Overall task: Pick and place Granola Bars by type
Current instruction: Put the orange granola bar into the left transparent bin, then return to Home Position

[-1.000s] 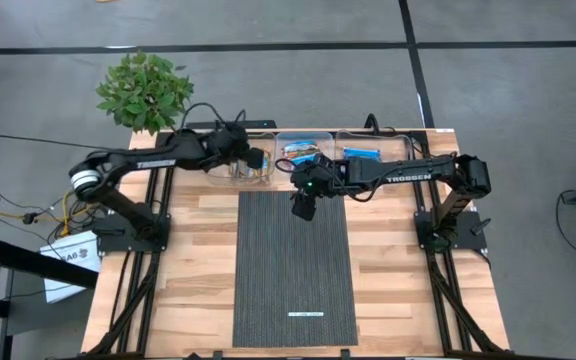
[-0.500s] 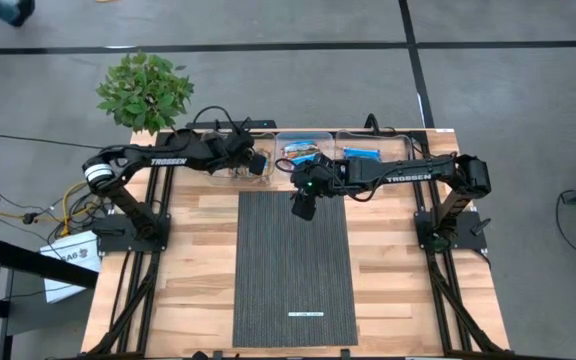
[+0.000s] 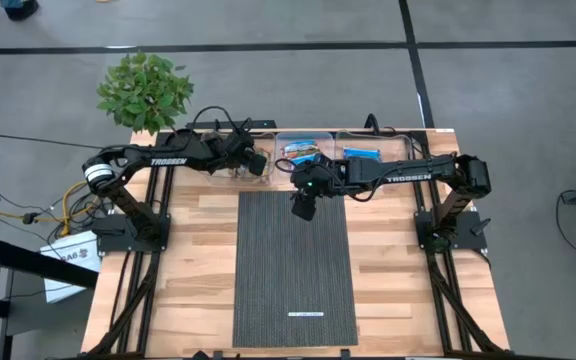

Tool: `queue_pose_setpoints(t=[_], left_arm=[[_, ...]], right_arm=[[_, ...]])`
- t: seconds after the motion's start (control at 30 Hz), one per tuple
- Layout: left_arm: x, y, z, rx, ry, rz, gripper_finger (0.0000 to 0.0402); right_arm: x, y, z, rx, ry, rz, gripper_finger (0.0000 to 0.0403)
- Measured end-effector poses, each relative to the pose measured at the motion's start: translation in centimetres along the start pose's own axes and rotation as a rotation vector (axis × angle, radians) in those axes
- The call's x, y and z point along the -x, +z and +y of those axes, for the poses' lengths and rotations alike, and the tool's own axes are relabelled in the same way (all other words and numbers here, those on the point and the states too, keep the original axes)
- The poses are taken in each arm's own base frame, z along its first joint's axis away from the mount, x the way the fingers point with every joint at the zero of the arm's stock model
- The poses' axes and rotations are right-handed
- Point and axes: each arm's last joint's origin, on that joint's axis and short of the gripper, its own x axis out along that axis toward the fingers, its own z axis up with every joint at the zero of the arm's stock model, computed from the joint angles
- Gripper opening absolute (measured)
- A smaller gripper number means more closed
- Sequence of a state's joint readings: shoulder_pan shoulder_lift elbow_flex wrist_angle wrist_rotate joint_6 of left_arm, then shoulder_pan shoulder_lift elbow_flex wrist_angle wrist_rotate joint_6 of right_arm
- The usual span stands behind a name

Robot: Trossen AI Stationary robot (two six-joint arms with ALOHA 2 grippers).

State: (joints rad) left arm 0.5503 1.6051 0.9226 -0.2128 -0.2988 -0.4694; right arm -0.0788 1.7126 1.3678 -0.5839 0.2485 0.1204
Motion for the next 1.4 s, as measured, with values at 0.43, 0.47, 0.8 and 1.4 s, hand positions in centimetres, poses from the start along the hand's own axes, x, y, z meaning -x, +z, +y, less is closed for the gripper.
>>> queue_pose_setpoints(t=[0.43,0.47,0.8,1.4], left_arm=[[0.0,0.0,0.0,-0.074,-0.002,-0.002,0.0153],[0.0,0.0,0.0,-0.083,-0.002,-0.002,0.0153],[0.9,-0.1,-1.5,-0.260,-0.018,-0.065,0.0153],[12.1,-1.3,-5.4,-0.484,-0.219,-0.404,0.0153]], right_arm=[[0.0,0.3,0.1,-0.019,0.015,-0.034,0.0249],[0.0,0.5,0.1,-0.022,0.017,-0.046,0.0249],[0.2,1.4,1.0,0.029,0.212,-0.142,0.0249],[7.0,-4.9,4.2,0.230,0.526,-0.108,0.0249]])
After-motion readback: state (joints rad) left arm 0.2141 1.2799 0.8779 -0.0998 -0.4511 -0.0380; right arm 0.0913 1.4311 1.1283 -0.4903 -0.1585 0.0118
